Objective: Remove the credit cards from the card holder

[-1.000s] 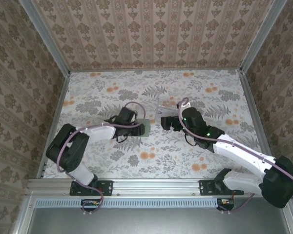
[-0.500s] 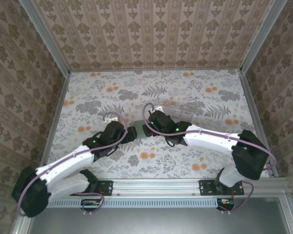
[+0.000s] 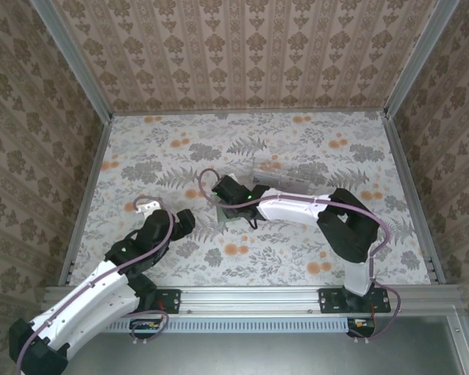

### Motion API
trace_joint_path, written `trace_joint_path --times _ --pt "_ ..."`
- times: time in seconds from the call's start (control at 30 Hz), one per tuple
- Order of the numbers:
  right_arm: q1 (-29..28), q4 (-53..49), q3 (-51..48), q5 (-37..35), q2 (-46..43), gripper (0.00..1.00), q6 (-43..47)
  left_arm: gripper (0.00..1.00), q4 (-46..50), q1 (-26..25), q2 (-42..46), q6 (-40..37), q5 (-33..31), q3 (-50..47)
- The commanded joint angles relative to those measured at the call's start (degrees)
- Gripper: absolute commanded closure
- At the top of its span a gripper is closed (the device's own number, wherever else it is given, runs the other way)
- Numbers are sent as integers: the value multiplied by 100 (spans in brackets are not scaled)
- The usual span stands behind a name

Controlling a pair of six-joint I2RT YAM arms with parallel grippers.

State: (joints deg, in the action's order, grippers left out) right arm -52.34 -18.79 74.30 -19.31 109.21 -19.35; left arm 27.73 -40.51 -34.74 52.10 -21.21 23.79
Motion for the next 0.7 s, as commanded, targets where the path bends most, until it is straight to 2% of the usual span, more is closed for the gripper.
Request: trace_joint_path --times 0.0,0.5,0.57,0.6,0.67 --pt "-31 -334 295 -40 241 52 161 0 19 88 -29 -23 78 -40" --pt "-32 -573 680 -136 945 52 295 0 -127 152 -442 -15 258 11" --pt "-34 -574 694 -144 973 60 296 0 -113 149 -441 -15 261 9" --pt "-34 -566 691 -120 971 70 294 0 -117 149 -442 -15 277 3" --pt "-34 -559 691 -85 956 77 286 0 -120 154 -445 -17 308 3"
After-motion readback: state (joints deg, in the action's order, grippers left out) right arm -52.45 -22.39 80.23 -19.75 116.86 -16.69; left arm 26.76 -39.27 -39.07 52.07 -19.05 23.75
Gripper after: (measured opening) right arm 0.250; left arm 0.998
